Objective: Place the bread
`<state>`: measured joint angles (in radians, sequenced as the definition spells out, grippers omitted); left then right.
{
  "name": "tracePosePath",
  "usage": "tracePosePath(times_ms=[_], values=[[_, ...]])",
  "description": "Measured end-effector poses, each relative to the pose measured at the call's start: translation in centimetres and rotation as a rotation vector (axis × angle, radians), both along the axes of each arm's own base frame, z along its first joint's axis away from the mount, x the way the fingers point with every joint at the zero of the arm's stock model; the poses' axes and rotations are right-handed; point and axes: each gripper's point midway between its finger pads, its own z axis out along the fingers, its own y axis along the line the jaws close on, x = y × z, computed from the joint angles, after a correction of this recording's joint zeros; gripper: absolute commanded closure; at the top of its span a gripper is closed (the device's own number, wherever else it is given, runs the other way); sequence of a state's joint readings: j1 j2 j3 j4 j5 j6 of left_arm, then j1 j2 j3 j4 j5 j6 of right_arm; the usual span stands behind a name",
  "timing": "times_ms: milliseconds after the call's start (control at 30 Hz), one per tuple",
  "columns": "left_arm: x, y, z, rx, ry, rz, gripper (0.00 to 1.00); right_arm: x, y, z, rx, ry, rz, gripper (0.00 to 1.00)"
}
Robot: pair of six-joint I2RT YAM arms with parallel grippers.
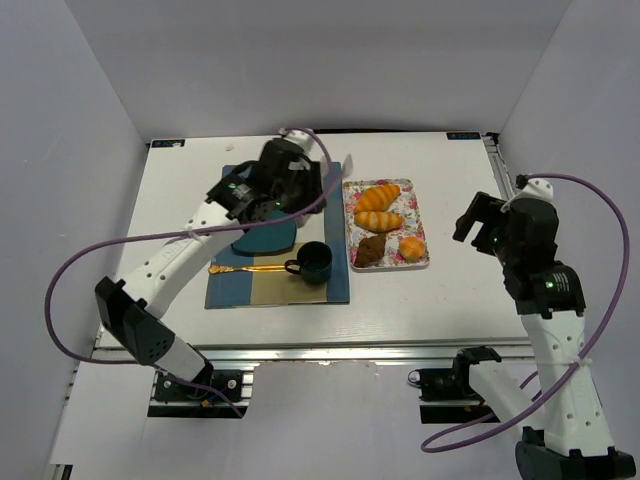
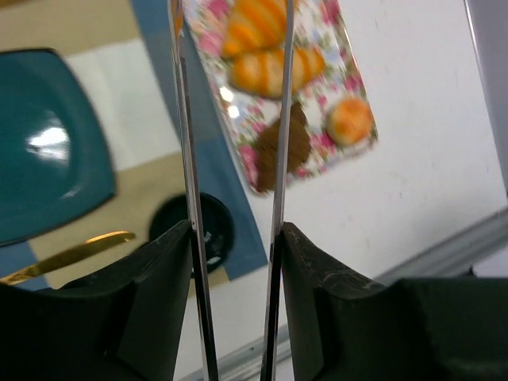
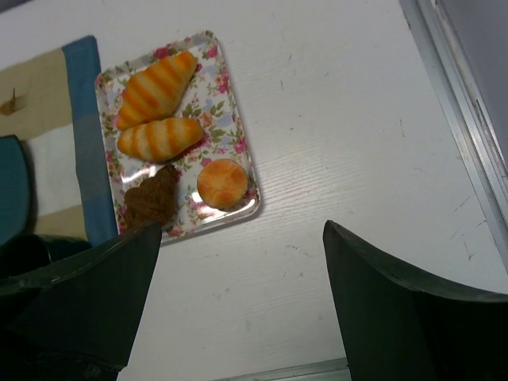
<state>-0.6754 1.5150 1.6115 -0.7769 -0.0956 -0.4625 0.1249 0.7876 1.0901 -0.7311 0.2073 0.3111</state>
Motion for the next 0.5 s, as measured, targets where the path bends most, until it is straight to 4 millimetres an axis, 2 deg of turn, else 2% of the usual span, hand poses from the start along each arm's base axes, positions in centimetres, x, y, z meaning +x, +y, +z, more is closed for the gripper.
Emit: tracePosePath(times_ms=[133, 233, 367, 500], values=[[-2.5, -4.8, -2.3, 0.044, 0.053, -0.126, 0.44, -0.6, -0.6, 1.0, 0.016, -0.038, -0.047, 0.11], [-4.1, -7.2, -4.9, 0.093, 0.107, -0.19, 0.44, -1.0, -0.9, 1.5, 0.022, -0.054, -0.071, 0.11], [-6.0, -8.0, -7.8, 0.168, 0.181, -0.233, 0.44, -1.4, -1.2, 1.5, 0.02, -0.052, -0.087, 0.11], [-7.5, -7.9, -8.7, 0.218, 0.214, -0.267, 0.44, -1.7, -1.4, 1.6, 0.022, -0.058, -0.094, 0.11]])
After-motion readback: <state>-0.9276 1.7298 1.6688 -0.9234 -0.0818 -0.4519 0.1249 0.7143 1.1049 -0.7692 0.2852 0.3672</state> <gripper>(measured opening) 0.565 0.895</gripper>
